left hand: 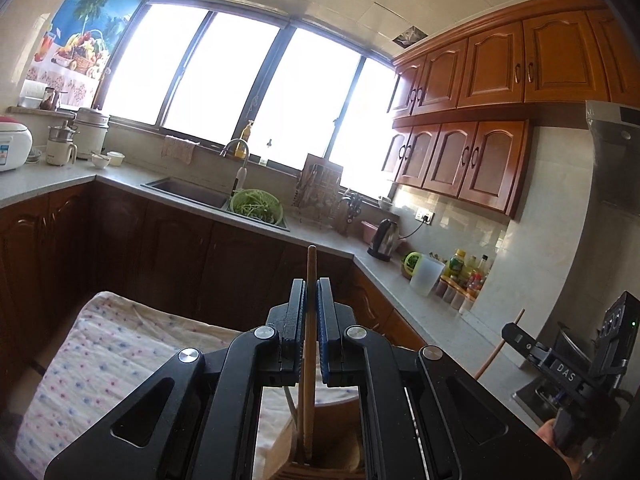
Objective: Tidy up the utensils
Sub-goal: 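Lower both wooden chopsticks into the wooden holder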
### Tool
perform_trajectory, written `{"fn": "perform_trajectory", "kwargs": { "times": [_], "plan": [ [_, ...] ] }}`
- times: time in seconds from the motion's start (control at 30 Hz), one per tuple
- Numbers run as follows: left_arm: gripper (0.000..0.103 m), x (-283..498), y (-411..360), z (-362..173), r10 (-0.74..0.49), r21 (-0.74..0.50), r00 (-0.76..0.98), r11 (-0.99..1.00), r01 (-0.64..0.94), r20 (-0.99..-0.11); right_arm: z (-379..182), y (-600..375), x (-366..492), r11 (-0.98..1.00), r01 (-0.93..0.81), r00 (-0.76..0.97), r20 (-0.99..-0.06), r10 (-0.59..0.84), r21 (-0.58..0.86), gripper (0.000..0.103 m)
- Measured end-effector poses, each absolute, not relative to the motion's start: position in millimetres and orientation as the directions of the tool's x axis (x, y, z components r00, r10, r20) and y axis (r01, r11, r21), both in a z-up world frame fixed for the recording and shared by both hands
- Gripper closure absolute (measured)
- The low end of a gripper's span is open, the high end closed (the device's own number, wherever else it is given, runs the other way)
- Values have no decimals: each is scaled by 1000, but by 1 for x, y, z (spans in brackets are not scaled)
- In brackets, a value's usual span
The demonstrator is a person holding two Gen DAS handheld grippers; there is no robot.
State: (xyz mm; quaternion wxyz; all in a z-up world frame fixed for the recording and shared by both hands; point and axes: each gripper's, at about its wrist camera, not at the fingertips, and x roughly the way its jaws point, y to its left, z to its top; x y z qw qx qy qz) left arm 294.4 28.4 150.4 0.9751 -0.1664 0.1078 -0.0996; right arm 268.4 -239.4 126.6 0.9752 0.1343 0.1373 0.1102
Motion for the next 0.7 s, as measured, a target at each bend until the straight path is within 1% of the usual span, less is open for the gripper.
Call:
{"fn": "perform_trajectory", "kwargs": {
  "times": [0.23,0.4,0.5,0.7],
  "plan": [
    [98,305,15,109,-247,-345,933,927,148,-262,87,-243,278,934,-149,918,-306,253,325,98],
    [98,308,9,91,-269,-335,911,929,159,-313,66,-242,283,932,-136,896,-360,261,336,97],
    [97,313,7,84,-278,-334,895,929,159,-347,61,-241,284,934,-134,889,-376,260,330,97],
    [97,315,6,85,-281,-330,892,930,162,-355,64,-241,285,936,-131,882,-393,261,326,97]
  ]
}}
